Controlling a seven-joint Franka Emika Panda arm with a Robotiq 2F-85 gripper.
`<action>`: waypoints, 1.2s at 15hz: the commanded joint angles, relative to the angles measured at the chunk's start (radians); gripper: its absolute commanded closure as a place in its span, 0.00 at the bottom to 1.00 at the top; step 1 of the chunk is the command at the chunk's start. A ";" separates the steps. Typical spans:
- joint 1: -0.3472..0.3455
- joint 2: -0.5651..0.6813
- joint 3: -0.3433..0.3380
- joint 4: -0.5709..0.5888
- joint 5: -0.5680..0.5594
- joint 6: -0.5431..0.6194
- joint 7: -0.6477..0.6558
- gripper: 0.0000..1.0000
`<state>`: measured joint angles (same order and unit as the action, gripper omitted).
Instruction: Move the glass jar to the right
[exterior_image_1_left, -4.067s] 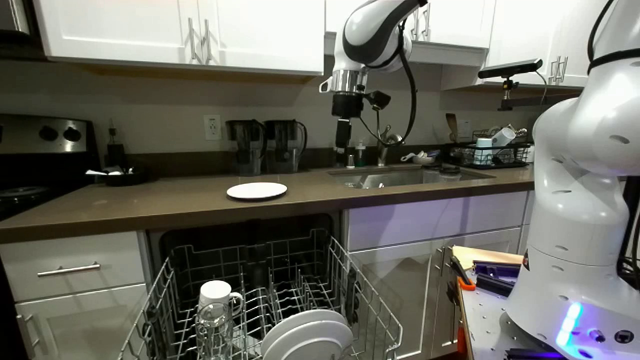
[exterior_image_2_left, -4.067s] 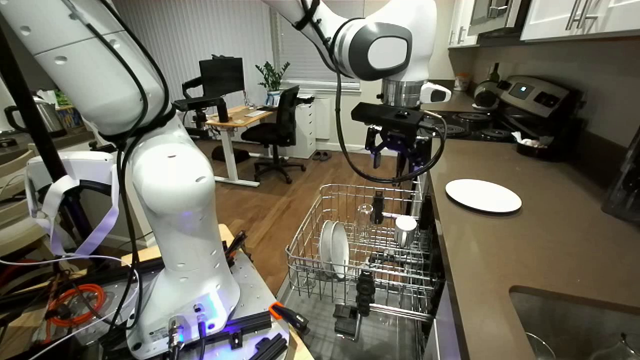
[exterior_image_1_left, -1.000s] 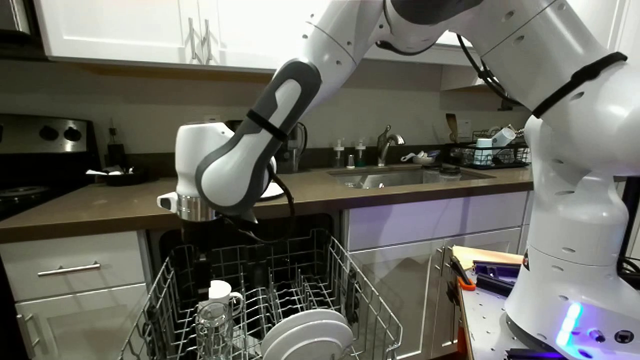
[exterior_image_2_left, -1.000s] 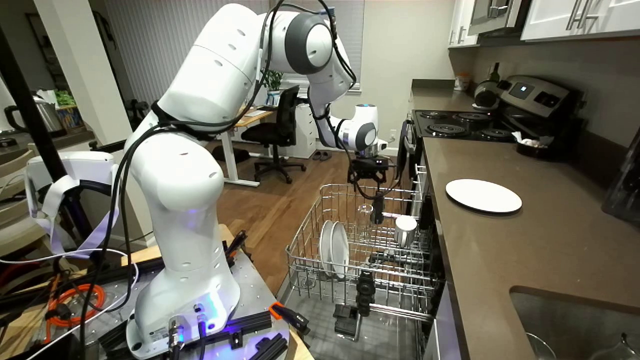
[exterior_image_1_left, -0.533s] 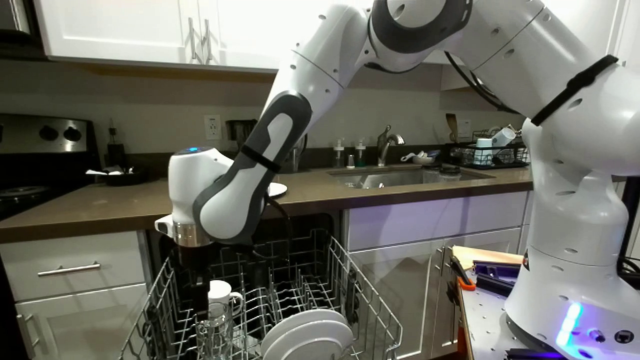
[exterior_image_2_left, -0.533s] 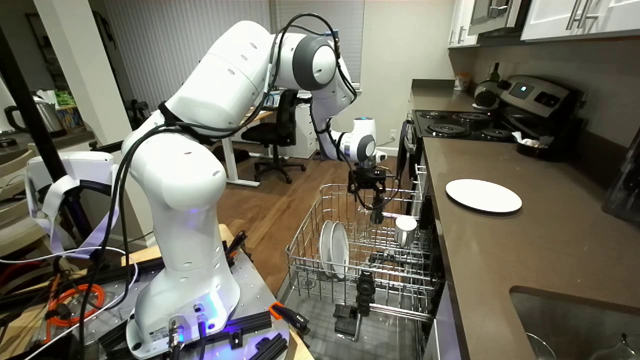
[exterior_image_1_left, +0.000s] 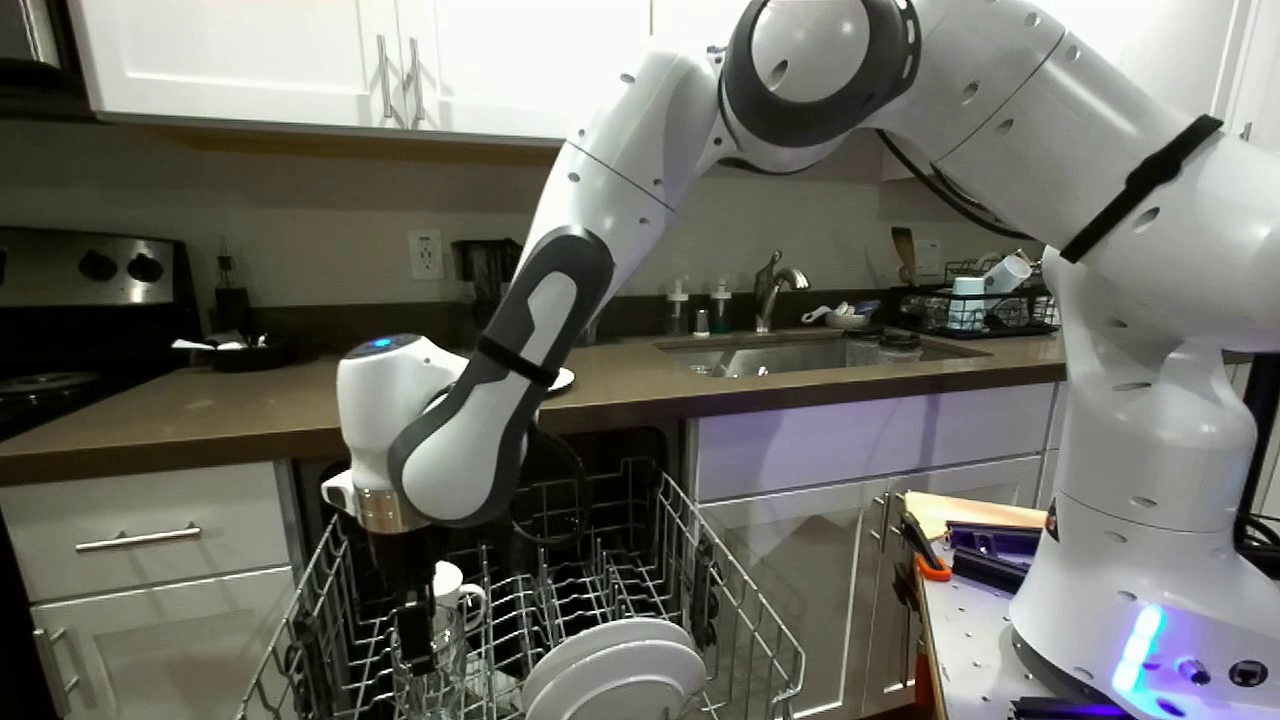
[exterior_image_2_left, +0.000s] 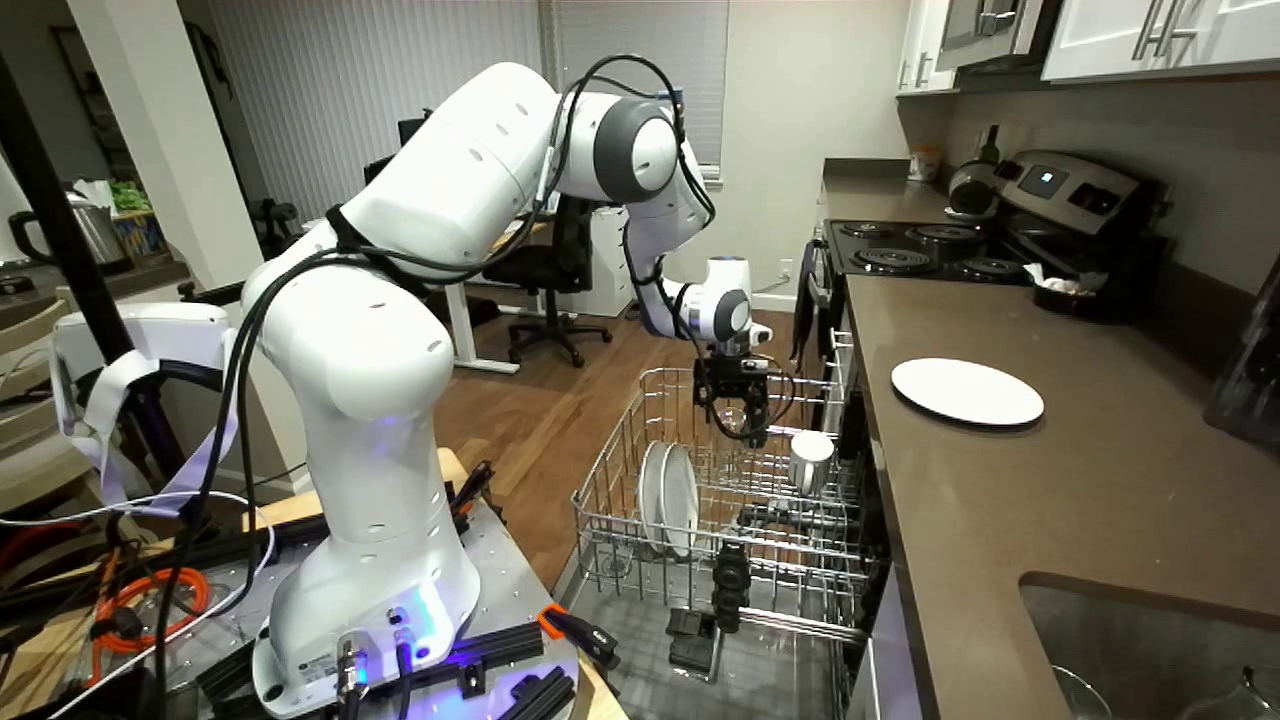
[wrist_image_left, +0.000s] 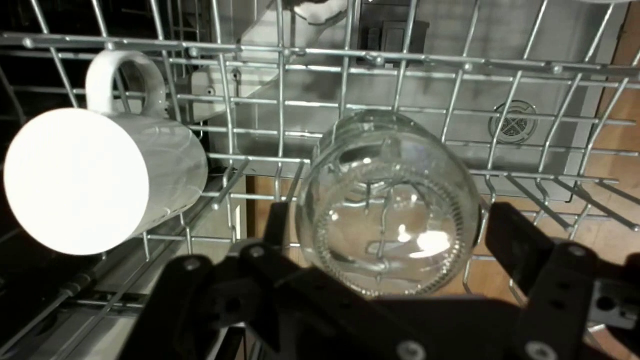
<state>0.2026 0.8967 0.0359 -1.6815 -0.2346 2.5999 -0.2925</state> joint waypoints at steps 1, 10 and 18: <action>-0.014 0.047 0.007 0.032 -0.013 0.007 0.027 0.00; -0.073 0.009 0.047 -0.008 0.011 0.037 0.002 0.39; -0.104 -0.160 0.070 -0.114 0.011 0.025 -0.011 0.39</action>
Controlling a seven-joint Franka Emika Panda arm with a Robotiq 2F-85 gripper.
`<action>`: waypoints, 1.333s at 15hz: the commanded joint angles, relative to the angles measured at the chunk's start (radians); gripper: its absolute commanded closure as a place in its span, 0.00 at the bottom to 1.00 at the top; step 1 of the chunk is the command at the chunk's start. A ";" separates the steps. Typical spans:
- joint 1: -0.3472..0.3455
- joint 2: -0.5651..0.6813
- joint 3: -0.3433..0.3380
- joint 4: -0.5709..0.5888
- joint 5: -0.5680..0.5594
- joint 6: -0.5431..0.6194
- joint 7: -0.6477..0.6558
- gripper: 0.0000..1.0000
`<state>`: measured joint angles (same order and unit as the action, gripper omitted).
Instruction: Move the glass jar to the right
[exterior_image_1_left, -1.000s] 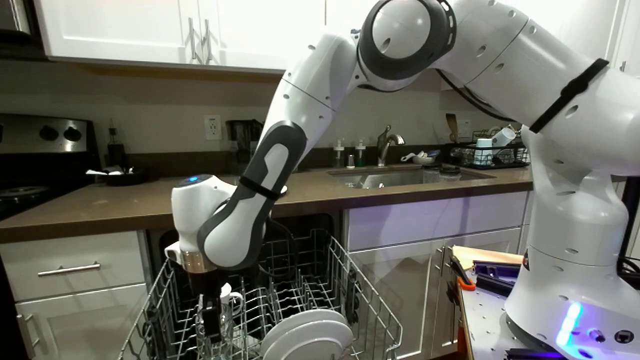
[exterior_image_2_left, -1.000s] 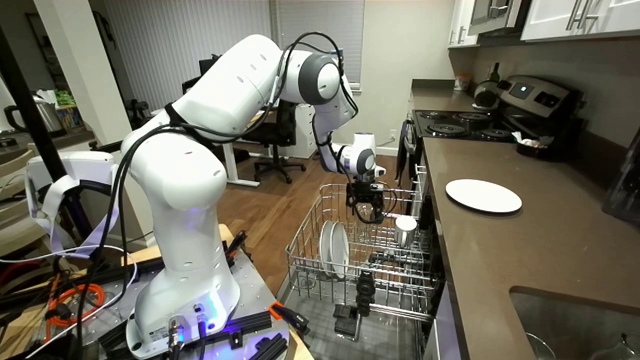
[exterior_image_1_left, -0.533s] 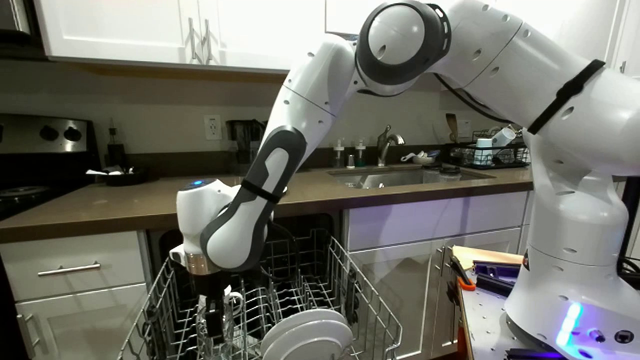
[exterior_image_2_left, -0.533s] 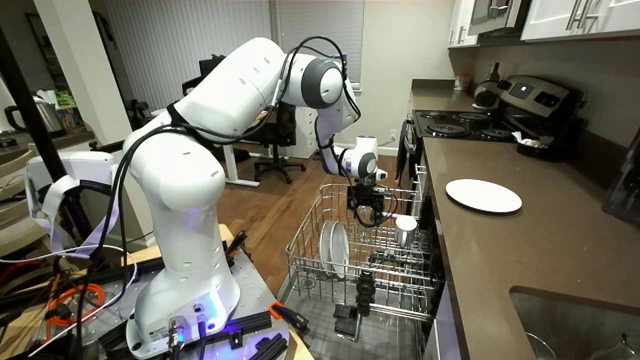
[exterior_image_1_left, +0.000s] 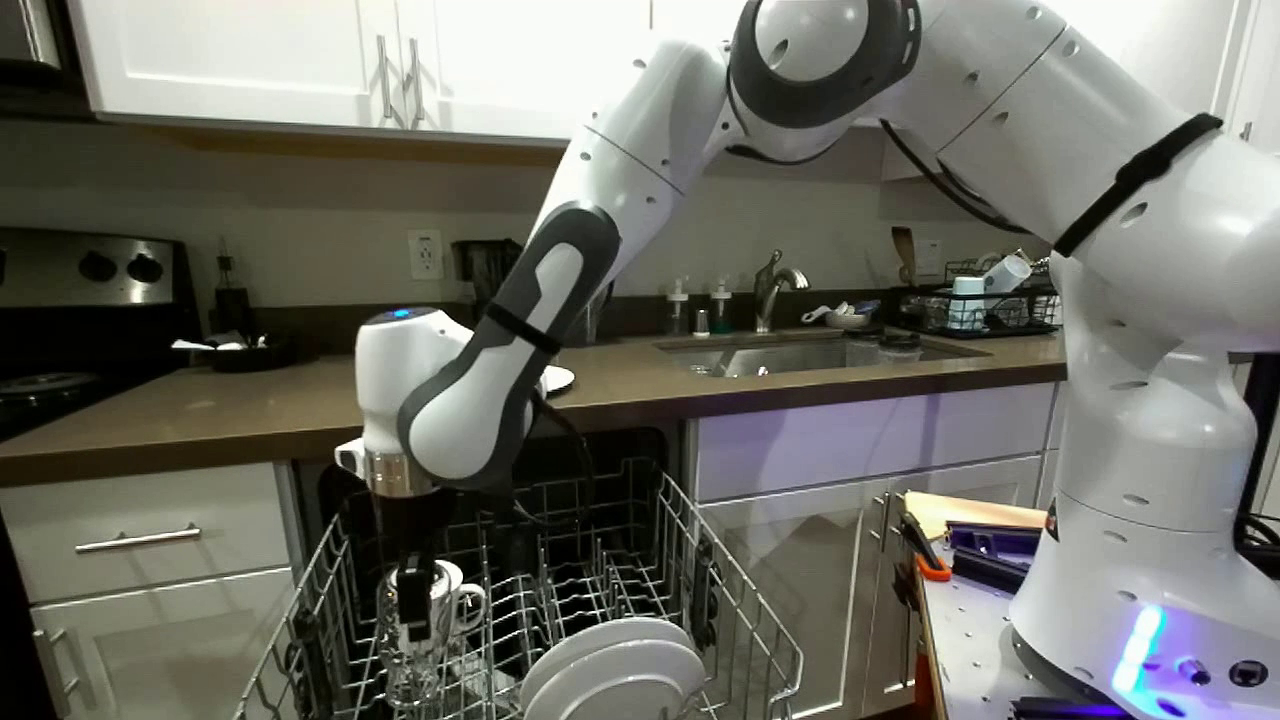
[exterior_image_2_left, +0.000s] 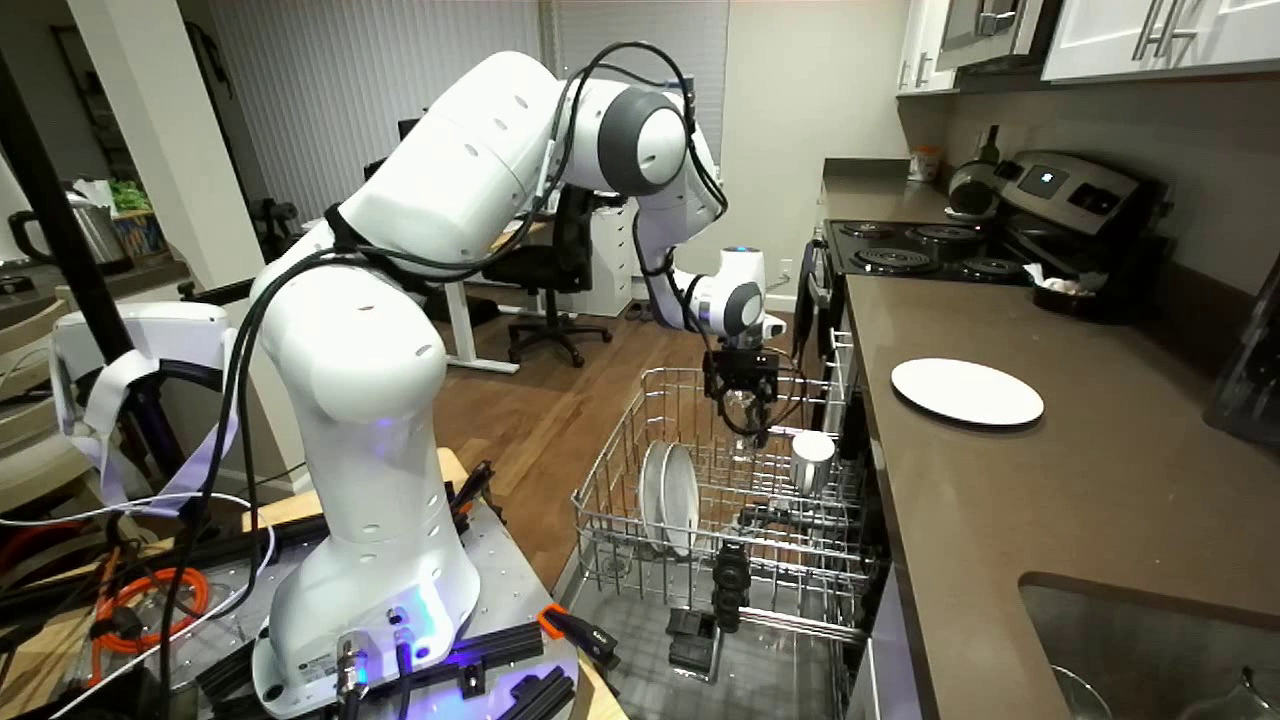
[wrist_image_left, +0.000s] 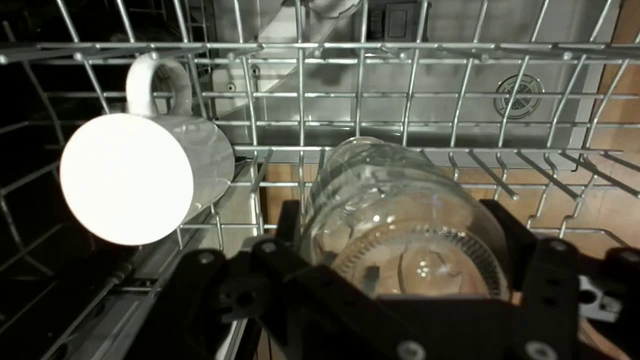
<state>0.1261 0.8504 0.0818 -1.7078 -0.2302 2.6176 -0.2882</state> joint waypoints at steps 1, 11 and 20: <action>-0.029 -0.142 0.027 -0.103 0.006 0.001 -0.015 0.39; -0.051 -0.381 0.017 -0.248 -0.002 -0.189 -0.037 0.39; -0.149 -0.500 -0.023 -0.410 0.042 -0.149 -0.035 0.39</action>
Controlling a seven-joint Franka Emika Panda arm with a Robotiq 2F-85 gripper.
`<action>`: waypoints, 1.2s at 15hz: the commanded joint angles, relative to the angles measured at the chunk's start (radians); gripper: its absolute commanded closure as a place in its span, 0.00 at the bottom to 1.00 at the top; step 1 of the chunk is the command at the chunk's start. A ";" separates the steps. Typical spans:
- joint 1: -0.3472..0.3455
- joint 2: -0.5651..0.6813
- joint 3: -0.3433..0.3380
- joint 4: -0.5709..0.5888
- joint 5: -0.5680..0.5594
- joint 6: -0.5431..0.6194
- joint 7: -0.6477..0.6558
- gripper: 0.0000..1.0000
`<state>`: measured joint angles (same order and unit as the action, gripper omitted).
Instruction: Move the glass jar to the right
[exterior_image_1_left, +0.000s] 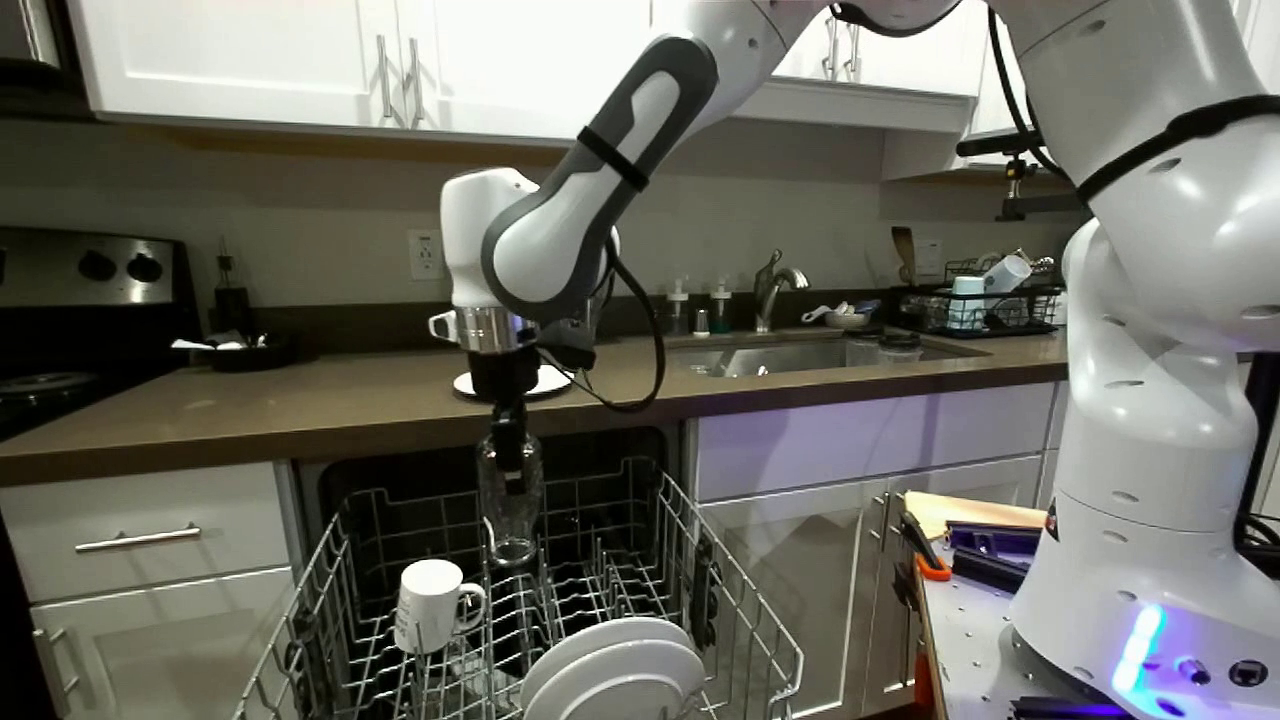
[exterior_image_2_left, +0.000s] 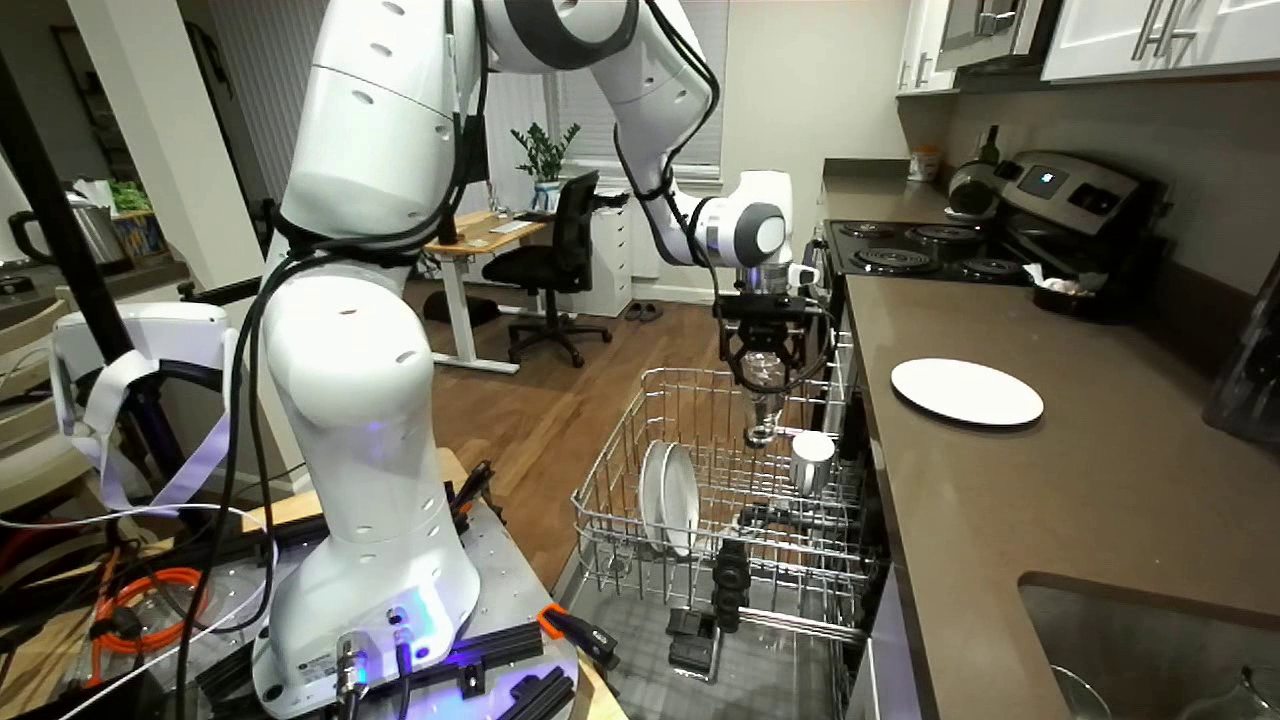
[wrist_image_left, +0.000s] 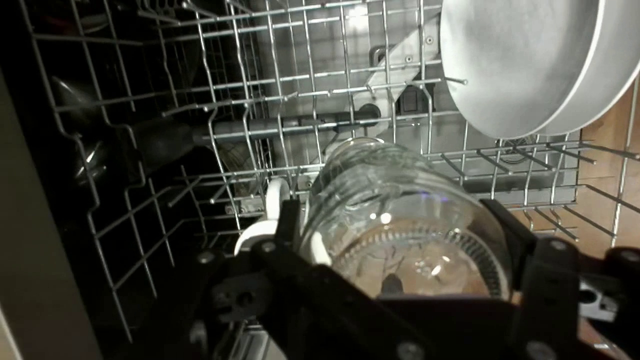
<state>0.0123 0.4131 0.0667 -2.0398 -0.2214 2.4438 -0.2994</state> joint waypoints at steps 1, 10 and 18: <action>-0.043 -0.068 -0.018 -0.095 0.030 0.034 -0.015 0.39; -0.086 -0.068 -0.083 -0.211 0.053 0.163 0.061 0.39; -0.081 -0.059 -0.096 -0.270 0.115 0.203 0.125 0.39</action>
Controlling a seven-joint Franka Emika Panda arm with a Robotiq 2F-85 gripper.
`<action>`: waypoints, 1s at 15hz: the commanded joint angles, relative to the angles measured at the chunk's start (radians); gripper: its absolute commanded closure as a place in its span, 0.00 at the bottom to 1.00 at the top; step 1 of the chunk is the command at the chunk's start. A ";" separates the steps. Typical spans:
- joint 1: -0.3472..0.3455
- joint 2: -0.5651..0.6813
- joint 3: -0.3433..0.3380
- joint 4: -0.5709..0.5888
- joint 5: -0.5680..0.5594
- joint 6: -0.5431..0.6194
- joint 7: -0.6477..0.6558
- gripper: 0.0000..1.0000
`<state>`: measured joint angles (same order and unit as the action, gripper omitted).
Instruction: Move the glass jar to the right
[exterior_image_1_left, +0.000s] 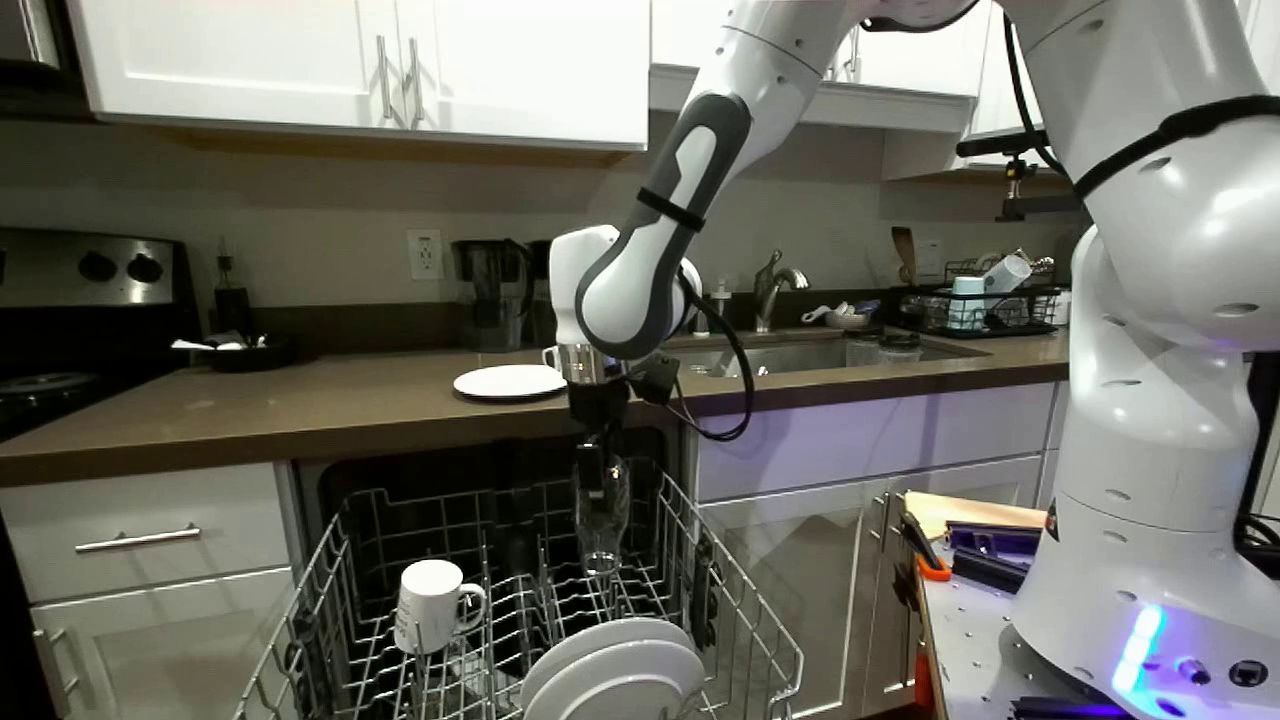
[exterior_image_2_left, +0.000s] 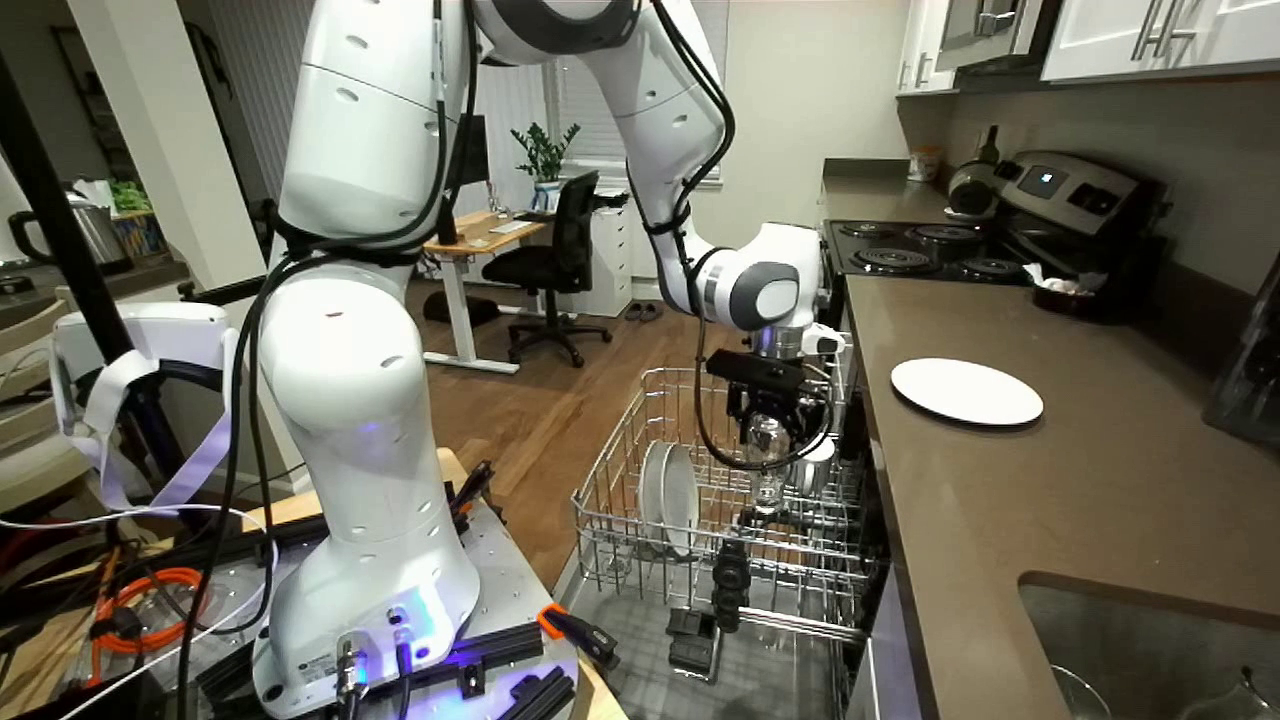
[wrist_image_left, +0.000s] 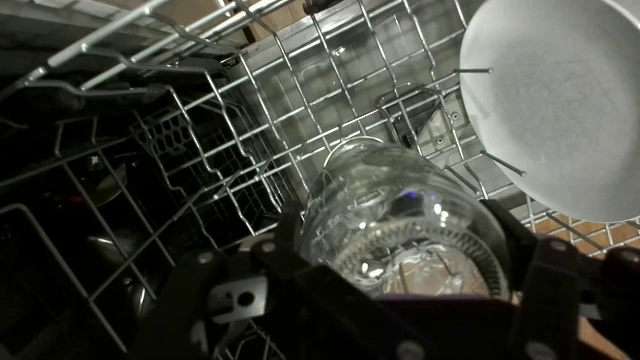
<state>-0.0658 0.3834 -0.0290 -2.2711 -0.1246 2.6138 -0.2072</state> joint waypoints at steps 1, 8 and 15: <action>-0.001 -0.027 -0.003 -0.043 0.017 0.041 0.042 0.39; 0.013 0.001 -0.025 -0.076 0.011 0.141 0.134 0.39; 0.041 0.058 -0.036 -0.082 0.006 0.206 0.196 0.39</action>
<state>-0.0515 0.4362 -0.0461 -2.3402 -0.1219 2.7816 -0.0487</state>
